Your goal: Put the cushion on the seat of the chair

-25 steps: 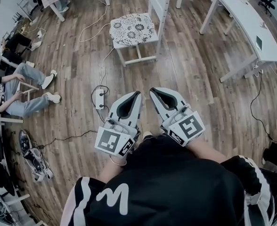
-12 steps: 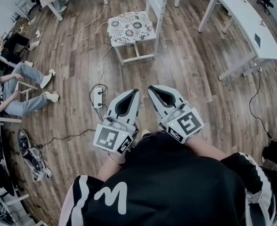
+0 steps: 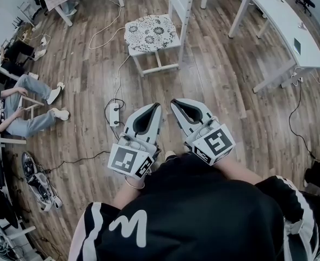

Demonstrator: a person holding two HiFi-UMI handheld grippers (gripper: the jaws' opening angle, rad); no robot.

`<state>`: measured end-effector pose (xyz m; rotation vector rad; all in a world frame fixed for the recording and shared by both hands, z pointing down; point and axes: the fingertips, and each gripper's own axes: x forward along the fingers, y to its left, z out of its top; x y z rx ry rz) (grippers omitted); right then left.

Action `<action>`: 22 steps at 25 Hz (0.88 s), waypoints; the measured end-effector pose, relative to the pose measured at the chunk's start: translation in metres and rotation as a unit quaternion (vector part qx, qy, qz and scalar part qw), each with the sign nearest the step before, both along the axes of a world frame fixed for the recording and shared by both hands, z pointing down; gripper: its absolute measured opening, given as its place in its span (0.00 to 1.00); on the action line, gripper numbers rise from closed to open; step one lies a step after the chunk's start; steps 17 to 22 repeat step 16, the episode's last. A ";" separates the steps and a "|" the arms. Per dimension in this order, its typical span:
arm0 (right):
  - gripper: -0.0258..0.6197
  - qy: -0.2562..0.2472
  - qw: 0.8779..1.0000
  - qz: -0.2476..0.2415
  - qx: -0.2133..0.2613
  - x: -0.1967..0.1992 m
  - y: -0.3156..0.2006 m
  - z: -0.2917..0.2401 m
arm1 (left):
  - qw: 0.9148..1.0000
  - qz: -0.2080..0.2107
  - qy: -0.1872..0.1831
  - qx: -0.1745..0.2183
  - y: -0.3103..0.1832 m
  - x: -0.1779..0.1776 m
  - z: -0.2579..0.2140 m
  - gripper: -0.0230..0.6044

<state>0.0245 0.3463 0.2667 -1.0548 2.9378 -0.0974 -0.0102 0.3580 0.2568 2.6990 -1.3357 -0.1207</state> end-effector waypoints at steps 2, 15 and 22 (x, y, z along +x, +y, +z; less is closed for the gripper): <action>0.07 0.001 1.000 0.000 0.000 0.000 -0.001 0.000 | 1.000 0.000 0.001 0.000 -0.001 -0.001 0.000 0.04; 0.07 0.003 1.000 0.004 -0.003 -0.006 -0.009 0.003 | 1.000 0.005 0.001 0.002 -0.009 -0.007 0.000 0.04; 0.07 0.005 1.000 0.004 -0.002 -0.006 -0.011 0.003 | 1.000 0.005 0.001 0.002 -0.011 -0.007 0.000 0.04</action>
